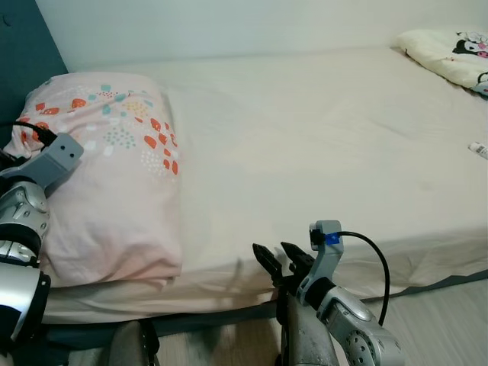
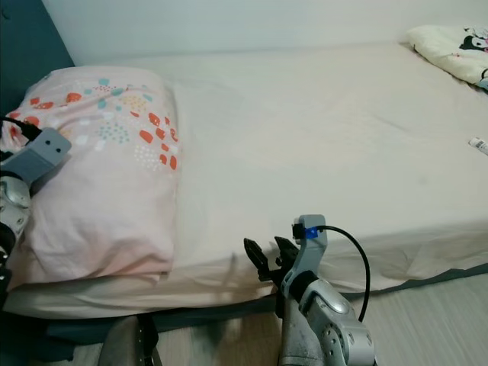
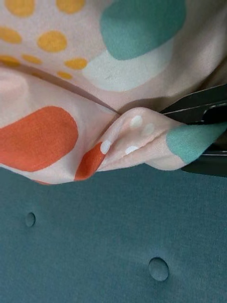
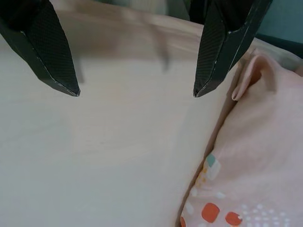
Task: Clean up the room
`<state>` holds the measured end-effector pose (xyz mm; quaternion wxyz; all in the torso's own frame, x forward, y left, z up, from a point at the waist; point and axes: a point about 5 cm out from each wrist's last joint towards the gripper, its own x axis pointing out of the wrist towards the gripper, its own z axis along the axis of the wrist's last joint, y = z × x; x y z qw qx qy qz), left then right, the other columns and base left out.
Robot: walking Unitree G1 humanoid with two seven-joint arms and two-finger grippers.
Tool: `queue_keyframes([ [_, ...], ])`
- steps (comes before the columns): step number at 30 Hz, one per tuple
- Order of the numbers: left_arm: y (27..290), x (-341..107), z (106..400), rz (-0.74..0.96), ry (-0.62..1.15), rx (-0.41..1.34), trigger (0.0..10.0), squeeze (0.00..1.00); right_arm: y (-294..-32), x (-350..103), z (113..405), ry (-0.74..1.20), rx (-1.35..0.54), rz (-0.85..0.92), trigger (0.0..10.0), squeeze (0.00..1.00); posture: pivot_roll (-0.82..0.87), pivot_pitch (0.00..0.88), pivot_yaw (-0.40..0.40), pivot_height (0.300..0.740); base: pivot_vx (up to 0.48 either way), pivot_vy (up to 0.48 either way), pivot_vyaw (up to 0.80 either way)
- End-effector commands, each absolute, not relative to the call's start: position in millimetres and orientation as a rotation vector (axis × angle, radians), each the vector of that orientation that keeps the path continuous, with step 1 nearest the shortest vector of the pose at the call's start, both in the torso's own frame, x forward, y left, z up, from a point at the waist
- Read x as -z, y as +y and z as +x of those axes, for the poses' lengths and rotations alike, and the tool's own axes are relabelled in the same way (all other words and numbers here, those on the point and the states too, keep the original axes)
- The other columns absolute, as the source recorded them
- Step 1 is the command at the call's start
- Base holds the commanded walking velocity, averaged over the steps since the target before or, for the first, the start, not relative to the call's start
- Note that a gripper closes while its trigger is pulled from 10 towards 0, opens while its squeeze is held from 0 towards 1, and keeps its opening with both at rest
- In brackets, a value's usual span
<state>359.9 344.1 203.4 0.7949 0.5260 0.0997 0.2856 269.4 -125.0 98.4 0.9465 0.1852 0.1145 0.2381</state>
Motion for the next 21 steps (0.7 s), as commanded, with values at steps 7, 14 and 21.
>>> queue_keyframes([
  [7, 339.6, -208.2, 361.2, 1.137, 0.117, -0.639, 10.0, 1.00, -124.0, -96.7, 271.9, 0.246, -0.491, 0.380, 10.0, 0.00, -0.12, 0.165, 0.009, 0.469, 0.000, 0.000, 0.00],
  [14, 346.2, -255.3, 363.1, 1.253, -0.040, -0.740, 10.0, 1.00, -124.2, -97.2, 275.8, 0.238, -0.490, 0.383, 10.0, 0.00, -0.10, 0.146, 0.010, 0.469, 0.000, 0.000, 0.00],
  [21, 353.3, -292.7, 359.2, 1.313, -0.153, -0.808, 10.0, 1.00, -123.2, -100.5, 282.0, 0.221, -0.495, 0.381, 10.0, 0.00, -0.10, 0.125, 0.012, 0.469, 0.000, 0.000, 0.00],
])
